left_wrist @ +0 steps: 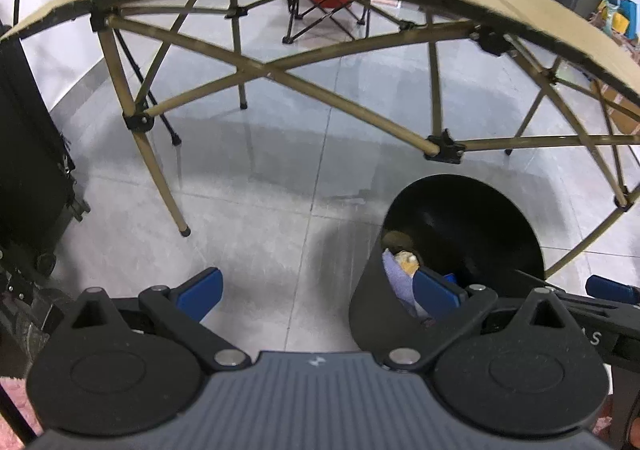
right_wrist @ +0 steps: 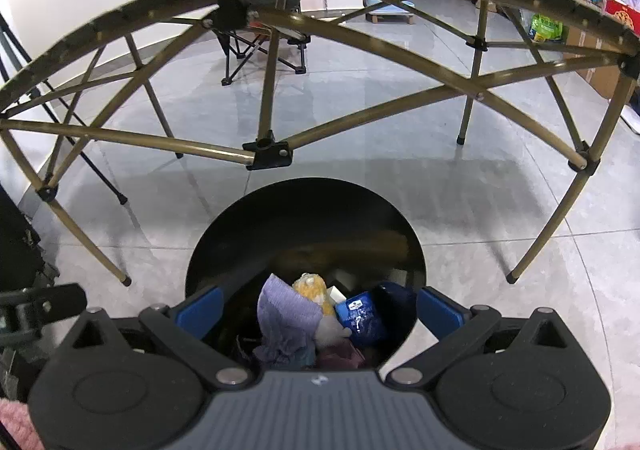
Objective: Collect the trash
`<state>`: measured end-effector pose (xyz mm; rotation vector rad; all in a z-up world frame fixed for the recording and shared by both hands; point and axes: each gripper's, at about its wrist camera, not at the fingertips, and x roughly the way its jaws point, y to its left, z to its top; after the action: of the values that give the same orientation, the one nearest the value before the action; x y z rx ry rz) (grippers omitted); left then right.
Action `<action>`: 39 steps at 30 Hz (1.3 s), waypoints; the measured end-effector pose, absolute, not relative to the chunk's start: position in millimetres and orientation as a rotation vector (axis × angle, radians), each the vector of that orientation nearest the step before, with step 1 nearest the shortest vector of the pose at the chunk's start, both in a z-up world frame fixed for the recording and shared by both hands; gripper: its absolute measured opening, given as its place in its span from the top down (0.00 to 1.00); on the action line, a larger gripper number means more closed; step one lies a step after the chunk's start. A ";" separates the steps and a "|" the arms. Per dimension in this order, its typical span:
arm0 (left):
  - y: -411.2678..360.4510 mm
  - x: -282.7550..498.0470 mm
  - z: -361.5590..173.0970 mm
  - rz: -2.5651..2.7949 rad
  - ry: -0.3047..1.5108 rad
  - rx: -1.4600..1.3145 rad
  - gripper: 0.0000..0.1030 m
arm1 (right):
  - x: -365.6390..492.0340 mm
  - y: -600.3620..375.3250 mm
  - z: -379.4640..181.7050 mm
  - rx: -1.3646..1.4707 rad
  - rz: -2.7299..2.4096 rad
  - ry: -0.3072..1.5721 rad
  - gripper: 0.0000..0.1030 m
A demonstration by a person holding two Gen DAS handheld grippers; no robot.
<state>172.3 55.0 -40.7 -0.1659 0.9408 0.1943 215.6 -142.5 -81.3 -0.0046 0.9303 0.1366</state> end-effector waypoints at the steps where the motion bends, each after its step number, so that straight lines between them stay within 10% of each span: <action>1: 53.4 169.0 -37.0 0.194 0.930 -0.161 0.00 | 210.8 -142.5 -75.5 -0.005 0.143 0.919 0.00; 39: 31.9 30.5 45.2 0.016 0.795 -0.101 0.00 | 49.9 -188.1 44.5 0.034 0.268 0.746 0.00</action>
<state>30.5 31.9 45.2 -0.1013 0.7952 0.0161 49.9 -188.1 44.5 0.0338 0.7463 0.2678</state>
